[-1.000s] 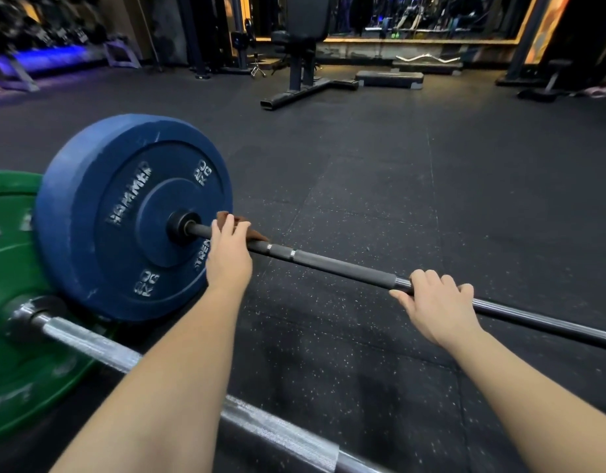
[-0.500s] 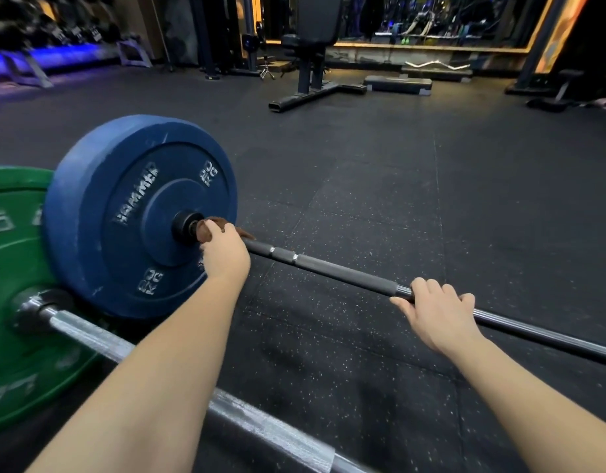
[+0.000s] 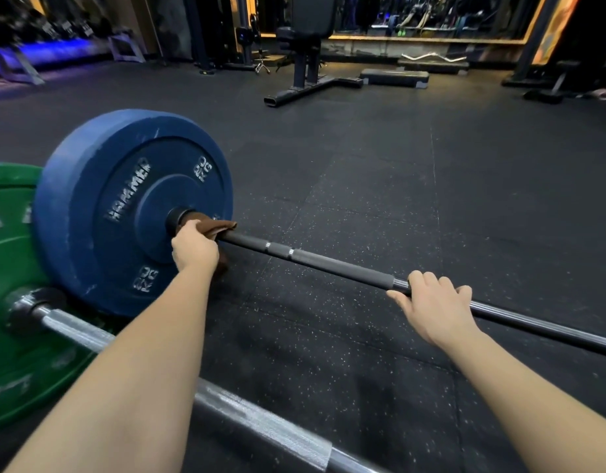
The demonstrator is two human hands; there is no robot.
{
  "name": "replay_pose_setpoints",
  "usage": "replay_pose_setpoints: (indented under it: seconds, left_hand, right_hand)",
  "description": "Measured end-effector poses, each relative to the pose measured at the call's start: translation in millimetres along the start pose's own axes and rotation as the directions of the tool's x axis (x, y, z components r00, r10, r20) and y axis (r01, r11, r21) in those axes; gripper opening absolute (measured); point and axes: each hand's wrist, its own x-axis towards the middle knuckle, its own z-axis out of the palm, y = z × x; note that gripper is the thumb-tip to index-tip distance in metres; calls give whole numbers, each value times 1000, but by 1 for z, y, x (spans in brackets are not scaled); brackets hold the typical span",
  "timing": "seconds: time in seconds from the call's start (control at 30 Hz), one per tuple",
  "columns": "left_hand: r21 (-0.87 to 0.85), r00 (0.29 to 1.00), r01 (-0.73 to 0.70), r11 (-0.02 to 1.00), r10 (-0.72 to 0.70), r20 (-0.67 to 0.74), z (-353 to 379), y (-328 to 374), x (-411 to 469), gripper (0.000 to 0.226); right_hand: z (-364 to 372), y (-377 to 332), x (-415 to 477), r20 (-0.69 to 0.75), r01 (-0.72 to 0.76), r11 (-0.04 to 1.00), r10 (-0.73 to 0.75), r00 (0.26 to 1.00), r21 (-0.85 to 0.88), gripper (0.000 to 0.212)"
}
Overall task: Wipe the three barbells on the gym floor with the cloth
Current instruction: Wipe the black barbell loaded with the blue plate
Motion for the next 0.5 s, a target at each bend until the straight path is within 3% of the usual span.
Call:
replay_pose_setpoints:
  seconds: [0.07, 0.1, 0.17, 0.2, 0.23, 0.3, 0.4, 0.5]
  left_hand:
    - [-320, 984, 148, 936, -172, -50, 7, -10, -12, 39]
    - [-501, 955, 239, 832, -294, -33, 11, -15, -17, 43]
    - [-789, 870, 391, 474, -470, 148, 18, -21, -23, 50]
    - [-841, 833, 443, 309, -488, 260, 19, -22, -26, 52]
    - [-853, 811, 477, 211, -480, 334, 21, -24, -26, 53]
    - [-857, 801, 502, 117, -437, 410, 22, -20, -28, 50]
    - [-876, 828, 482, 2, -328, 454, 17, 2, -28, 23]
    - [-875, 813, 482, -53, -345, 469, 15, 10, -22, 24]
  right_hand:
    - [2, 1, 0, -9, -1, 1000, 1, 1000, -3, 50]
    - [2, 1, 0, -7, -2, 1000, 2, 1000, -4, 50]
    - [2, 0, 1, -3, -2, 1000, 2, 1000, 1, 49]
    - [1, 0, 1, -2, -3, 1000, 3, 1000, 6, 49]
    - [1, 0, 1, -1, -6, 1000, 6, 1000, 8, 48]
    - [0, 0, 1, 1, -10, 1000, 10, 1000, 9, 49]
    - [-1, -1, 1, 16, -9, 1000, 8, 1000, 17, 50]
    - [-2, -1, 1, 30, -9, 1000, 8, 1000, 24, 50]
